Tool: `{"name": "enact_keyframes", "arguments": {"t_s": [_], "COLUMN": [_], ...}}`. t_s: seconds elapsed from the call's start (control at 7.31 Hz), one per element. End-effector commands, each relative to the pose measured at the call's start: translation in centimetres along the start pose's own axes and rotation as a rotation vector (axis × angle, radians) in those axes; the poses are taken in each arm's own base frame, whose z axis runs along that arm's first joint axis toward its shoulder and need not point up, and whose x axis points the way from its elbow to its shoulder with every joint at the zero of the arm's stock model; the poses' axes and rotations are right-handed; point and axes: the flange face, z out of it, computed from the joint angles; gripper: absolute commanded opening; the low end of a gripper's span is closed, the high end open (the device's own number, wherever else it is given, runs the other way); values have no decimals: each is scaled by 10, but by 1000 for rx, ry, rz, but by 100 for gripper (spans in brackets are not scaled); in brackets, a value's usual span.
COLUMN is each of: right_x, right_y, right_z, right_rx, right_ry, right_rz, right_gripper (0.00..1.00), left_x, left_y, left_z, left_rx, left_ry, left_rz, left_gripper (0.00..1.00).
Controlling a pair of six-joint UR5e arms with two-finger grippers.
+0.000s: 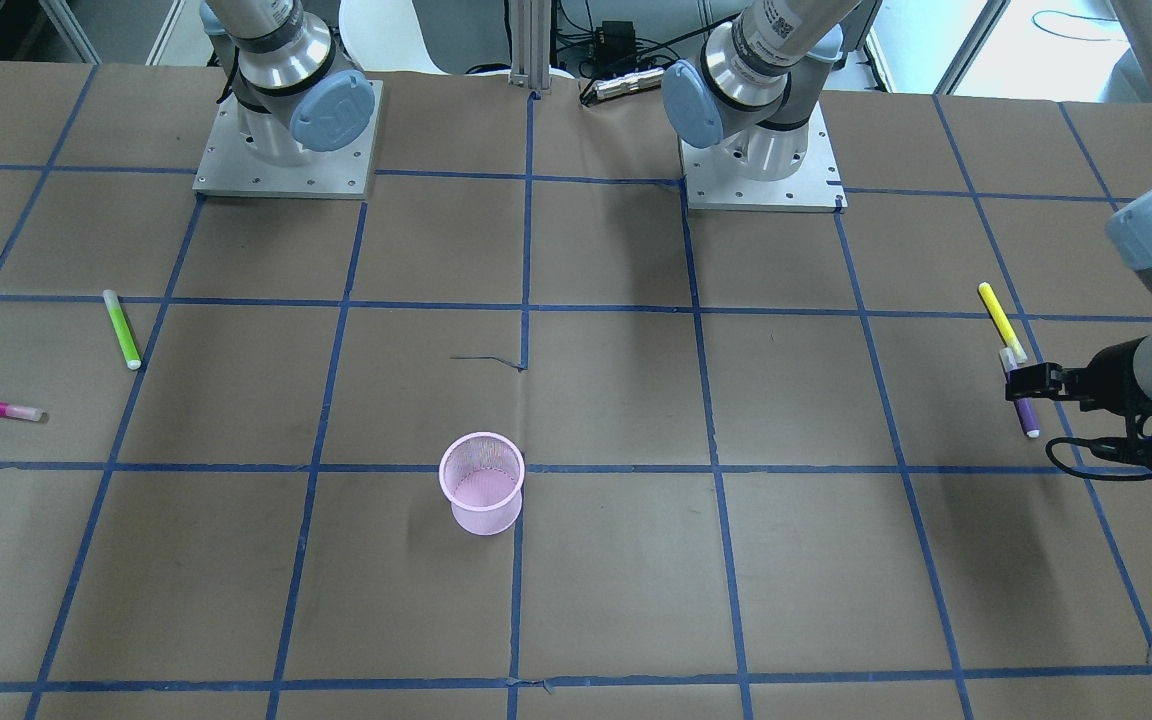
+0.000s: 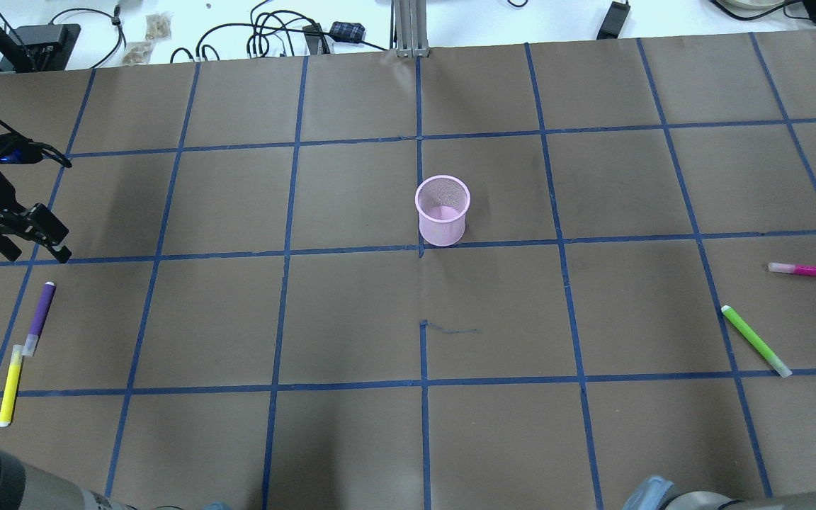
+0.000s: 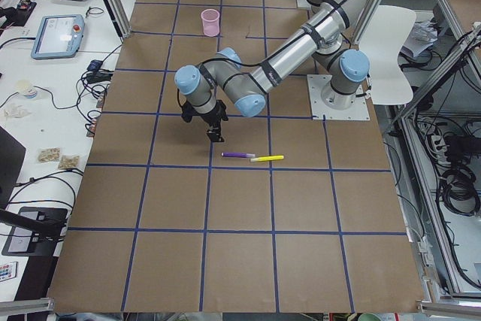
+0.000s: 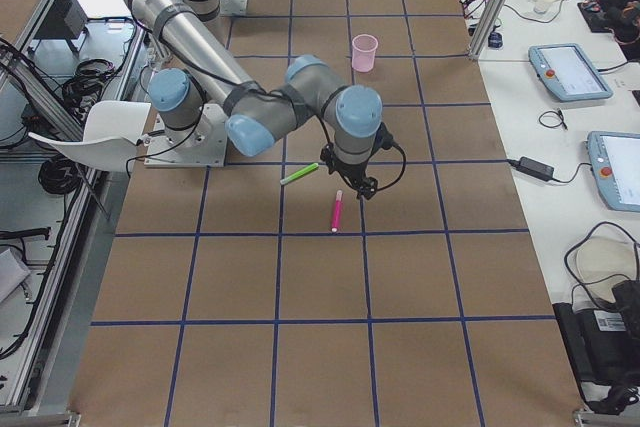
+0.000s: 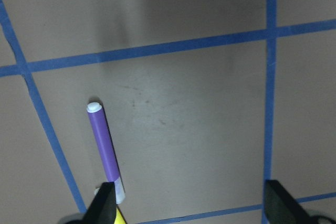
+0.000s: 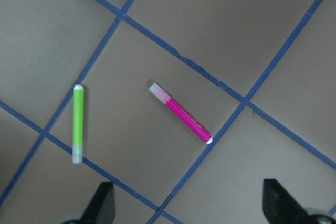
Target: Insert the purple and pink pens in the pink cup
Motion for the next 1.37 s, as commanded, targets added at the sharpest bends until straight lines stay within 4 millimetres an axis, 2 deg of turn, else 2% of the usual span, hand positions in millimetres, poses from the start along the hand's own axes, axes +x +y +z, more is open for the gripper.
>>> {"name": "enact_keyframes", "arguments": {"t_s": [0.0, 0.14, 0.27, 0.55, 0.68, 0.82, 1.23], "right_x": [33, 41, 46, 47, 41, 32, 35], "right_y": [74, 80, 94, 106, 106, 104, 104], "right_z": [67, 91, 114, 163, 178, 181, 179], "right_rx": [243, 343, 381, 438, 484, 514, 505], "right_ry": [2, 37, 24, -20, -79, -136, -114], "right_rz": [-218, -385, -439, -539, -527, -505, -553], "right_gripper": [94, 93, 90, 79, 79, 80, 81], "left_x": [-26, -33, -33, -38, -39, -43, -44], "left_y": [-9, -18, -18, -14, -14, -12, -17], "left_z": [38, 37, 40, 44, 56, 60, 73], "left_rx": [-25, 45, 83, 20, -16, -55, -94], "left_ry": [12, -36, 25, -27, -28, -59, -42], "left_rz": [-37, -57, -175, -197, -185, -123, -40], "left_gripper": [100, 100, 100, 100, 100, 100, 100]}}
